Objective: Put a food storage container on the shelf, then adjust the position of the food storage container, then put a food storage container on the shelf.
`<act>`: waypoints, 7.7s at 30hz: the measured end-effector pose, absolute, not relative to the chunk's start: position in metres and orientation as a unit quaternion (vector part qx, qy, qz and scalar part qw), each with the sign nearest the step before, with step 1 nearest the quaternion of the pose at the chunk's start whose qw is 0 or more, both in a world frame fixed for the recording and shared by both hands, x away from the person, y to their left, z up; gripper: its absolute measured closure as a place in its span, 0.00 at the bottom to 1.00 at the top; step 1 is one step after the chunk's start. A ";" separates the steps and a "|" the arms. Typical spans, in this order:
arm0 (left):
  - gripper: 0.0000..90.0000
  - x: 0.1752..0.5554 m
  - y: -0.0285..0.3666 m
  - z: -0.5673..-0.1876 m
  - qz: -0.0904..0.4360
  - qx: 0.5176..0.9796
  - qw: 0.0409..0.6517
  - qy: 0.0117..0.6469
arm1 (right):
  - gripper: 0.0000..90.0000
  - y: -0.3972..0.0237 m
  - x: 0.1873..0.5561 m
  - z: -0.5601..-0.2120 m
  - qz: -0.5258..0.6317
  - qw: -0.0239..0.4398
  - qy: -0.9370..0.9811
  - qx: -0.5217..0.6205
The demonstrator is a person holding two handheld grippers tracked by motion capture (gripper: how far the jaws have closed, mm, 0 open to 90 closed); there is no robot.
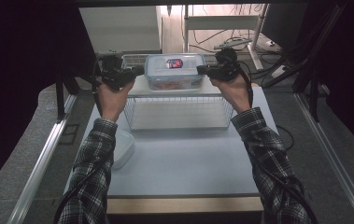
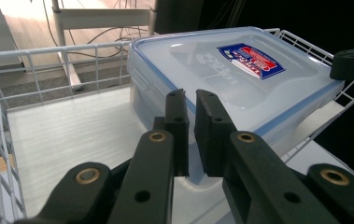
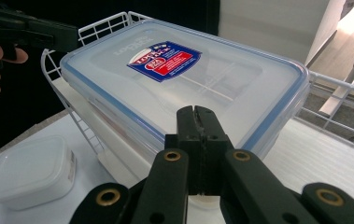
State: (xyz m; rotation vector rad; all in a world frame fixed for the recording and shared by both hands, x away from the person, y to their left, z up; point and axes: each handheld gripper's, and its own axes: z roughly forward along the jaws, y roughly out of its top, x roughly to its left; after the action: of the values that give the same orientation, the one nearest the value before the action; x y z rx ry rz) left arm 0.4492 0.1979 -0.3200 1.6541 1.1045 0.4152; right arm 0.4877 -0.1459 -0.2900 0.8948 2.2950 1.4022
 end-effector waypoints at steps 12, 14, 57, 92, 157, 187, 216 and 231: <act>0.80 0.409 0.195 -0.324 0.166 0.723 0.533 0.408 | 0.87 -0.154 0.449 -0.286 0.502 0.163 0.800 0.286; 0.75 0.396 0.192 -0.333 0.167 0.738 0.520 0.397 | 0.79 -0.159 0.435 -0.294 0.500 0.166 0.801 0.284; 0.32 0.322 0.214 -0.466 0.163 0.771 0.424 0.446 | 0.09 -0.229 0.323 -0.472 0.437 0.122 0.829 0.328; 1.00 0.337 0.295 -0.511 0.165 0.714 0.389 0.558 | 0.11 -0.225 0.328 -0.492 0.395 0.125 0.853 0.319; 0.98 0.331 0.145 -0.518 0.123 0.787 0.396 0.456 | 0.11 -0.221 0.327 -0.499 0.382 0.131 0.863 0.305; 0.12 0.304 0.158 -0.512 0.123 0.806 0.402 0.416 | 0.10 -0.223 0.327 -0.497 0.390 0.133 0.858 0.306; 0.22 0.321 0.131 -0.474 0.108 0.817 0.432 0.366 | 0.25 -0.182 0.347 -0.463 0.408 0.096 0.853 0.311; 0.21 0.344 0.120 -0.495 0.048 0.817 0.433 0.377 | 0.25 -0.154 0.365 -0.472 0.404 0.061 0.858 0.311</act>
State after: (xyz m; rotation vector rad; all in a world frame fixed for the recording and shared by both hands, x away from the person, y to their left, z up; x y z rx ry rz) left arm 0.3438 0.1197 -0.4954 2.0363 0.9406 0.1205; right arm 0.3649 -0.1540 -0.4724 0.9394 2.5959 1.2216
